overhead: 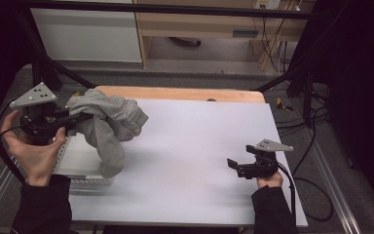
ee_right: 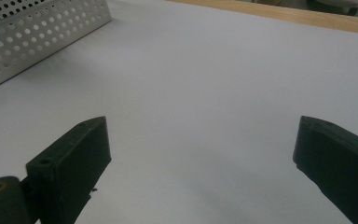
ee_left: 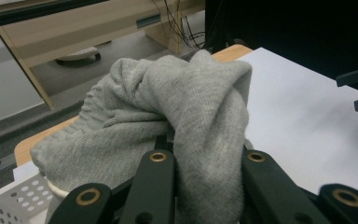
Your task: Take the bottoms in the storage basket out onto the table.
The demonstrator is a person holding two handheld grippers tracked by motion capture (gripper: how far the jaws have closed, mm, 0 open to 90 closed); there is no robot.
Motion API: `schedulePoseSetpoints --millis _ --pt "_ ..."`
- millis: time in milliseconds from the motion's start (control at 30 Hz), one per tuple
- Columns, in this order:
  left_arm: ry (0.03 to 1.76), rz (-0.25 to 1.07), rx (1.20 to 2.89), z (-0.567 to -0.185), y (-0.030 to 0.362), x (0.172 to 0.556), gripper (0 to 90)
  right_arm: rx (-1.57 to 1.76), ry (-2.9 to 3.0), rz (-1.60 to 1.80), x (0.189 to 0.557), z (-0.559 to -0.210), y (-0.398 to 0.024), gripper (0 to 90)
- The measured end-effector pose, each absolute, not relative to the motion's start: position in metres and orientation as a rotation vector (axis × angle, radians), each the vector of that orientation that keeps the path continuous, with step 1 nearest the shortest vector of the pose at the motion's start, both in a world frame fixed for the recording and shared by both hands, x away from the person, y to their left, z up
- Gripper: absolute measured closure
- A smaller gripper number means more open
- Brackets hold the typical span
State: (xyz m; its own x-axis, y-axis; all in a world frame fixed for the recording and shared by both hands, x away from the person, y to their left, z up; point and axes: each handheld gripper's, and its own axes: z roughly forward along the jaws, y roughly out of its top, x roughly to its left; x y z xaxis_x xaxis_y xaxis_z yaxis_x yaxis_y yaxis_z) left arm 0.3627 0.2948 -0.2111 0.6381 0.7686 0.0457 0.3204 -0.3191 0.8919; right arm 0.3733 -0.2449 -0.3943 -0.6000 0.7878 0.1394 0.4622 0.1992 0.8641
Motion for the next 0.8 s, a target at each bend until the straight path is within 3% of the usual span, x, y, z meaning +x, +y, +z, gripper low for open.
schedulePoseSetpoints --millis 800 --pt "0.814 0.568 1.926 -0.209 0.273 0.366 80.5 1.177 2.148 1.359 0.373 -0.394 -0.245 4.2"
